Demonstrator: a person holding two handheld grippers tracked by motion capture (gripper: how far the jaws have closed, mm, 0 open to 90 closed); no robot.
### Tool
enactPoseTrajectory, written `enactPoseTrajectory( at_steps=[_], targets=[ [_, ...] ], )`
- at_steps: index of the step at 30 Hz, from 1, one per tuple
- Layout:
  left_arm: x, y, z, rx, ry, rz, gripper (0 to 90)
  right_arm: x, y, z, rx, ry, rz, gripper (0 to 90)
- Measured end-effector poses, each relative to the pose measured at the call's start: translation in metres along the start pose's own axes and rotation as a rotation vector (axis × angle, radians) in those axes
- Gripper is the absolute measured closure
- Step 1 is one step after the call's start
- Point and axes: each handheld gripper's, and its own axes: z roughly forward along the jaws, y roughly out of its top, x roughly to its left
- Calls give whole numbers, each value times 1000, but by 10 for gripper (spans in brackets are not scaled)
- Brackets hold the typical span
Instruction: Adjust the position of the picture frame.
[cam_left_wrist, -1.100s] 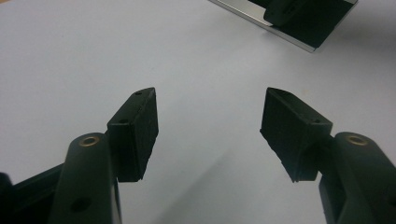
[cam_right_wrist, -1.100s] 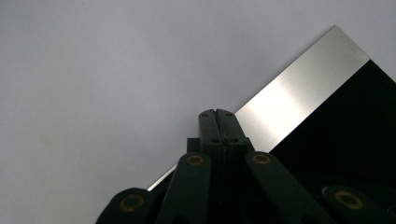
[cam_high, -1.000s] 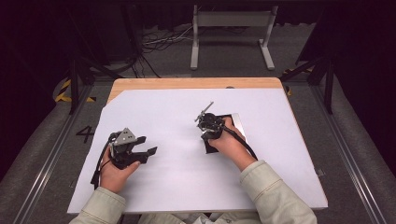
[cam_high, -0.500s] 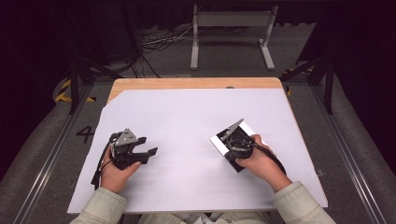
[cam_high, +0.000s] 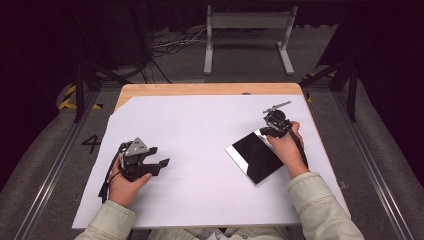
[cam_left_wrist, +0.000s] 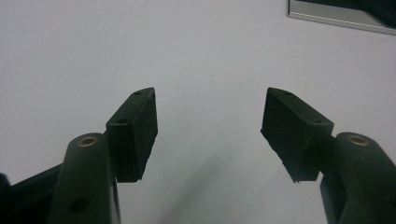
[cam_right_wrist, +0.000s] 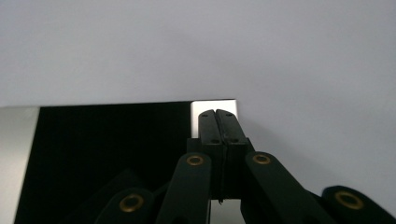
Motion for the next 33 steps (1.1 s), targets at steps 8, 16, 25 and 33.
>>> enactPoseTrajectory(
  at_steps=[8,16,25,33],
  targets=[
    [-1,0,0,3,0,1,362,-13,4,16,25,-54,43,900],
    [-1,0,3,7,-3,8,360,-14,8,22,68,-67,32,900],
    [-2,2,5,13,-6,17,359,39,16,31,43,76,-127,900],
    [-2,1,5,13,-8,14,359,79,-1,17,-31,198,-241,900]
  ],
)
